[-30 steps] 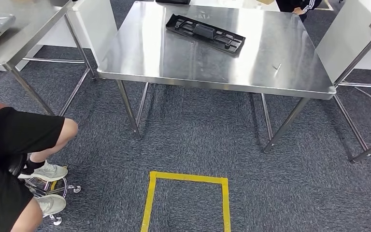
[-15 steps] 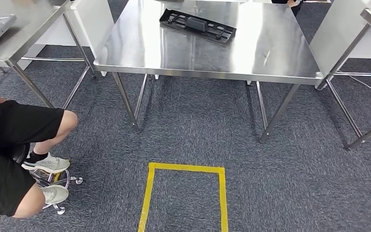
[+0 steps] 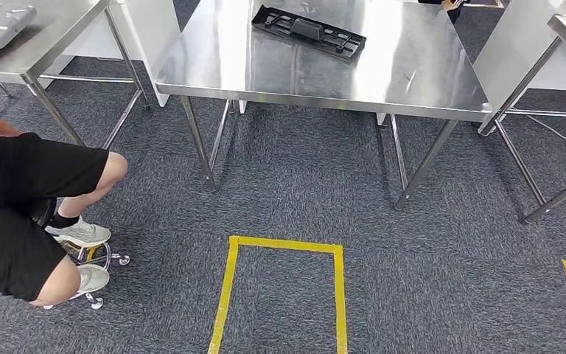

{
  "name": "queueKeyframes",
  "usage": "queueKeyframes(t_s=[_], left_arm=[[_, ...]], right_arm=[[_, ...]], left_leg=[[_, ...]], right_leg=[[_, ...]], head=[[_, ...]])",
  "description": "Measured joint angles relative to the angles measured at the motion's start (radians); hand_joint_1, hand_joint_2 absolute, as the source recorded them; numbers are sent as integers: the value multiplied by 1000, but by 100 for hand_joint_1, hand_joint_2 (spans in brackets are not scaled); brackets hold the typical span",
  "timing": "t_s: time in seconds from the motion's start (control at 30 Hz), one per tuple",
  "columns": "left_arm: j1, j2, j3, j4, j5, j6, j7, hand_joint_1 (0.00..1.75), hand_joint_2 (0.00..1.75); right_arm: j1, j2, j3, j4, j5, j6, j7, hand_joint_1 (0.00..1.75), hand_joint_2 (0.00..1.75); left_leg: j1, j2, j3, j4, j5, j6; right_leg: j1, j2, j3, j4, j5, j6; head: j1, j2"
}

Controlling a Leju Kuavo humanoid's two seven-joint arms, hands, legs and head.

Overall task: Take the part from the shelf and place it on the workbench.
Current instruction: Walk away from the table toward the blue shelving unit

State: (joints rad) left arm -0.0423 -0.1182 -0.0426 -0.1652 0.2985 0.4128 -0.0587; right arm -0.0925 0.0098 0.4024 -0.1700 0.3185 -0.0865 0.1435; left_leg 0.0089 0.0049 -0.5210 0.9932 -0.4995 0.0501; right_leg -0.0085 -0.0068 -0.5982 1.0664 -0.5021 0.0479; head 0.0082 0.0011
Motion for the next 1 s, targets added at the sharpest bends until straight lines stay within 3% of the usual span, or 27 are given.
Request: queueKeyframes(t_s=[0.1, 0.13, 0.17, 0.23, 0.3, 0.37, 0.43, 0.47, 0.53, 0.6, 0.63, 0.67, 0.7, 0.77, 0.83, 0.93, 1.0], left_arm=[[-1, -5, 3, 0, 3, 4, -3, 0, 0], [-1, -6, 4, 0, 5, 5, -4, 0, 0], [0, -7, 5, 0, 6, 5, -5, 0, 0], [-1, -8, 8, 0, 10, 1, -8, 0, 0], [-1, -9, 13, 0, 15, -8, -11, 0, 0], [-3, -9, 20, -1, 23, -17, -23, 0, 0], [-3, -8, 27, -1, 30, -26, -40, 0, 0], [-3, -7, 31, -1, 34, -30, -47, 0, 0], [-2, -6, 35, -1, 36, -36, -56, 0, 0], [-2, -2, 40, -1, 37, -46, -74, 0, 0], [-2, 0, 43, -1, 38, -52, -86, 0, 0], [-2, 3, 45, -1, 39, -59, -99, 0, 0], [-3, 6, 48, -2, 40, -66, -112, 0, 0], [-4, 13, 53, -4, 41, -81, -133, 0, 0], [-6, 19, 58, -6, 42, -95, -148, 0, 0], [-6, 23, 60, -8, 40, -110, -156, 0, 0], [-6, 25, 61, -8, 39, -115, -158, 0, 0]], right_arm=[[-1, 4, 5, 0, 6, -4, 8, 0, 0], [-1, 4, 6, 0, 7, -5, 12, 0, 0], [-1, 5, 6, 0, 8, -6, 15, 0, 0], [-5, 6, 7, 0, 8, -9, 23, 0, 0], [-14, 10, 7, 0, 7, -11, 29, 0, 0], [-23, 15, 7, 0, 2, -15, 33, 0, 0], [-28, 20, 7, 0, -4, -18, 35, 0, 0], [-31, 21, 6, 0, -6, -18, 36, 0, 0], [-38, 23, 6, 0, -8, -19, 37, 0, 0], [-41, 24, 6, 0, -10, -20, 38, 0, 0], [-42, 25, 6, 0, -12, -21, 38, 0, 0], [-42, 25, 6, 0, -13, -23, 38, 0, 0], [-44, 25, 6, 0, -14, -24, 38, 0, 0], [-48, 26, 6, 0, -14, -25, 40, 0, 0], [-55, 26, 6, 0, -11, -24, 44, 0, 0], [-62, 26, 6, 0, -7, -22, 47, 0, 0], [-62, 25, 6, 1, -7, -21, 48, 0, 0]], left_leg=[[0, 4, -36, 1, 28, 7], [0, 5, -48, 1, 38, 6], [1, 6, -59, 2, 47, 3], [2, 6, -76, 3, 64, -5], [0, 6, -88, 3, 80, -17], [-2, 6, -93, 3, 95, -29], [1, 5, -98, 5, 101, -40], [3, 3, -105, 18, 83, -45], [6, 0, -134, 103, -3, -52], [6, -3, -169, 242, -92, -56], [7, -4, -175, 290, -107, -58], [7, -5, -164, 306, -99, -58], [8, -4, -135, 281, -76, -58], [11, -5, -36, 146, -35, -56], [8, -8, 32, 36, -30, -52], [1, -7, 27, 11, -24, -32], [2, -3, 6, 5, -4, -9]], right_leg=[[-3, 3, -61, 189, -106, -1], [-5, 3, -63, 224, -115, 6], [-7, 3, -46, 219, -106, 16], [-13, 3, 43, 99, -59, 35], [-12, 6, 141, -53, -38, 36], [-5, 9, 166, -109, -41, 22], [-7, 8, 149, -105, -31, 4], [-9, 6, 141, -104, -24, -9], [-14, 2, 122, -105, -5, -34], [-9, -1, 102, -103, 13, -45], [-7, -2, 91, -100, 22, -45], [-6, -3, 79, -96, 30, -43], [-6, -3, 66, -91, 36, -41], [-4, -2, 44, -74, 43, -34], [0, -2, 27, -59, 50, -23], [-1, -3, 13, -54, 65, 2], [-2, 0, -10, -18, 31, 6]], head=[[4, 0], [4, 0], [4, 0], [4, 0], [3, 0], [2, 0], [1, 0], [1, 0], [-1, 0], [-3, 0], [-2, 0], [-3, 0], [-3, 0], [-3, 0], [-2, 0], [-1, 0], [1, 0]])
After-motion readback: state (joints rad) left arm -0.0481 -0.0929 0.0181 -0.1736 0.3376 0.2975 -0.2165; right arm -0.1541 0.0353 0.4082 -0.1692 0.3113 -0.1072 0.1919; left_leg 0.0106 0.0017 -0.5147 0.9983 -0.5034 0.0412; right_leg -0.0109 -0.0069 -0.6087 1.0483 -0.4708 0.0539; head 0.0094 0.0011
